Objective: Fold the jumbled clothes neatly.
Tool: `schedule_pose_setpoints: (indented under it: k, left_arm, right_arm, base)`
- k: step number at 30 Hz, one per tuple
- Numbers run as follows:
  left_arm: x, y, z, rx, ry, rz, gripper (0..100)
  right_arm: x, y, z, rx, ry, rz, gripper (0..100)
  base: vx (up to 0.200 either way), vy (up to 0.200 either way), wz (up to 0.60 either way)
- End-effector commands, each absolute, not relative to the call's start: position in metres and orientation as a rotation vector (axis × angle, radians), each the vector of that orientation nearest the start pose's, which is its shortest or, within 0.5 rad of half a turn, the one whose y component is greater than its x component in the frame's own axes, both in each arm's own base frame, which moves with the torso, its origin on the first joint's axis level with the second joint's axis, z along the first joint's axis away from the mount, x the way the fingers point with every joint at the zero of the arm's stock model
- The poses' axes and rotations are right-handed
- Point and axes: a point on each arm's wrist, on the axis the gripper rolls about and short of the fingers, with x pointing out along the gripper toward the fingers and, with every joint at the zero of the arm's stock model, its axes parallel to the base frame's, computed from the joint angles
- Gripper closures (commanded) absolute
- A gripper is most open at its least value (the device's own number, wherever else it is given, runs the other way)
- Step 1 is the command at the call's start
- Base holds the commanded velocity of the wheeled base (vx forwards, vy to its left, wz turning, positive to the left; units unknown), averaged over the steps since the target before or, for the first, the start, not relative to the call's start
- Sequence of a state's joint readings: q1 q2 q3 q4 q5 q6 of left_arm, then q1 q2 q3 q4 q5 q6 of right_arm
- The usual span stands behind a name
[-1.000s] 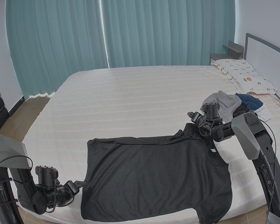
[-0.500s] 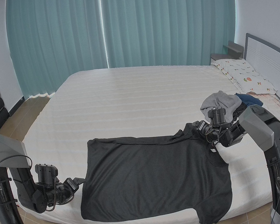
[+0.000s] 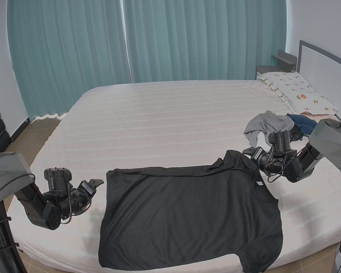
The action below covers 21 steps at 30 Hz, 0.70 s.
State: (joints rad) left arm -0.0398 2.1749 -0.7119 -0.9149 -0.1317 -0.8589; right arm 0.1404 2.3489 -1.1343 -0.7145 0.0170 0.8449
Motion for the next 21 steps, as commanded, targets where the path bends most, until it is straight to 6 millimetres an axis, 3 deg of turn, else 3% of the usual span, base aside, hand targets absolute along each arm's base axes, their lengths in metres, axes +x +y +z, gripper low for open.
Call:
schedule_pose_setpoints:
  k: [1,5,11,21]
  left_arm:
    - [0.417,-0.029,0.018,-0.839,0.592,0.057,0]
    - [0.445,-0.033,0.006,-0.832,0.607,0.057,0]
    - [0.483,-0.034,-0.018,-0.826,0.544,0.082,0]
    - [0.488,-0.038,-0.029,-0.817,0.560,0.088,0]
  right_arm:
    - [0.408,0.057,0.033,0.801,0.561,-0.064,0]
    - [0.411,0.054,0.021,0.803,0.584,-0.081,0]
    - [0.416,0.053,0.024,0.812,0.571,-0.057,0]
    - [0.422,0.040,0.019,0.766,0.552,-0.059,0]
  base:
    - [0.000,0.000,0.00]
    - [0.000,0.000,0.00]
    - [0.000,0.000,0.00]
    - [0.000,0.000,0.00]
